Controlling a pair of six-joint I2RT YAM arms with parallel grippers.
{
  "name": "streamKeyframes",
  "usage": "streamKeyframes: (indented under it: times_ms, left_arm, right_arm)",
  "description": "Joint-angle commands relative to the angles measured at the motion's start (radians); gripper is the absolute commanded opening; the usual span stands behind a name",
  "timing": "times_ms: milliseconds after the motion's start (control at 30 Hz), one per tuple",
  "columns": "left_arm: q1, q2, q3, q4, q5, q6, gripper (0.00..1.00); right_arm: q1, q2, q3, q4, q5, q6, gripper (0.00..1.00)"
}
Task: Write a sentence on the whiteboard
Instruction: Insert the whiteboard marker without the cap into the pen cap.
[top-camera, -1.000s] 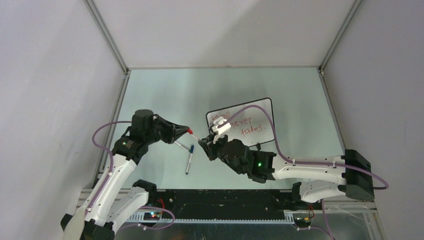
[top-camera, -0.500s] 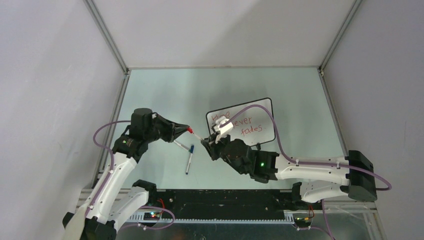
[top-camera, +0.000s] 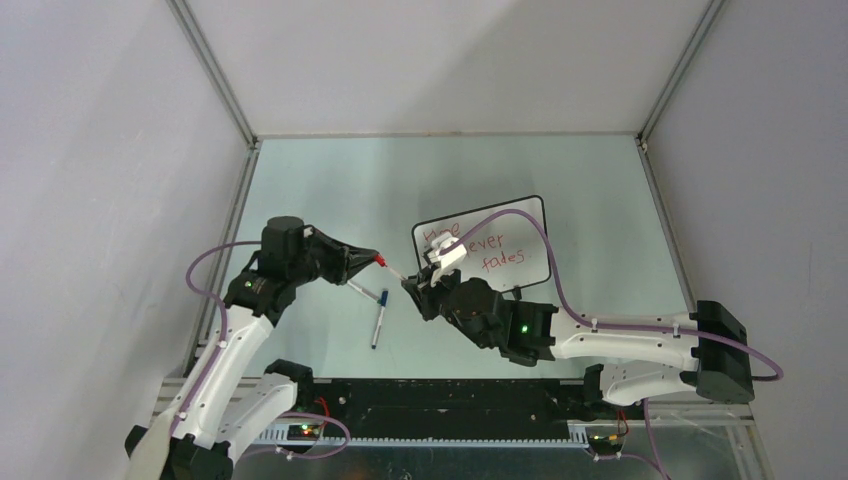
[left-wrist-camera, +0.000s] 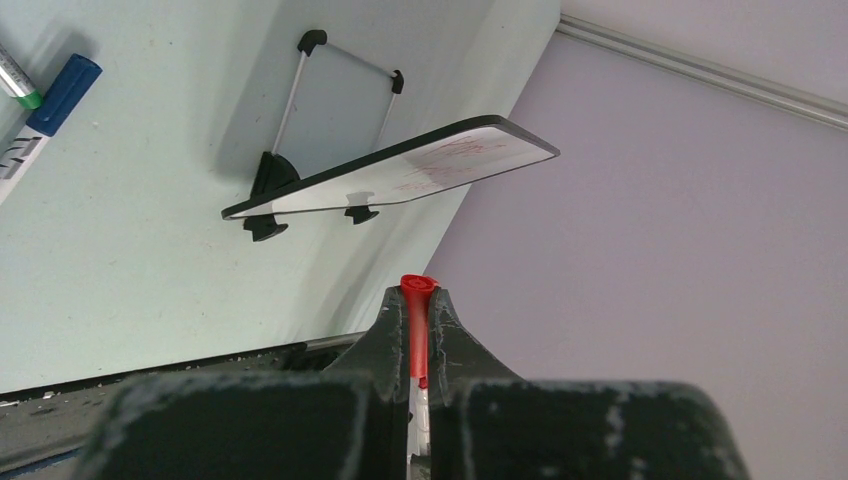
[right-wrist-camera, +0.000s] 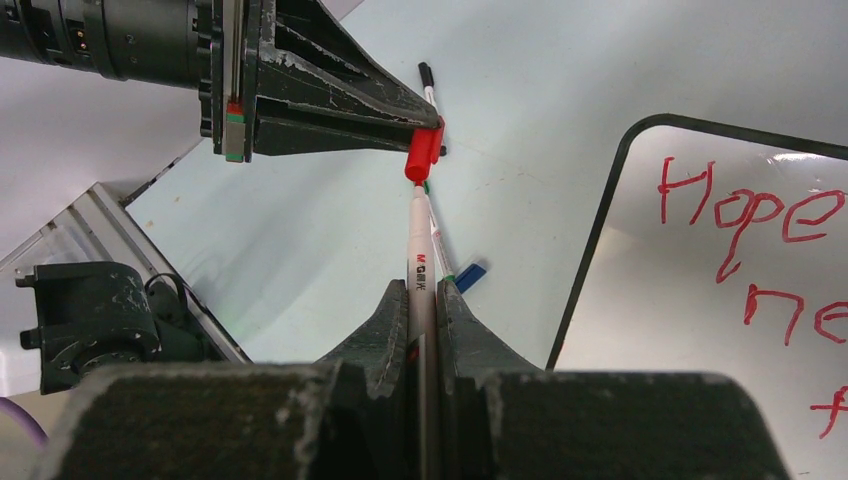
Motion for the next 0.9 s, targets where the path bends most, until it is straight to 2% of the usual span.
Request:
streamKeyframes:
  times_ms: [0,867]
  left_arm:
    - [0.01,-0.018,-0.001,0.016,0.025,0.0,0.0]
    - [0.009,-0.032,-0.02,0.02,0.033,0.011,0.0]
  right_arm:
    - [-0.001,0.004,0.042,0.049,0.006,0.006,0.0]
    - [-0.02,0.049,0.069,0.063,-0.018,0.015,0.0]
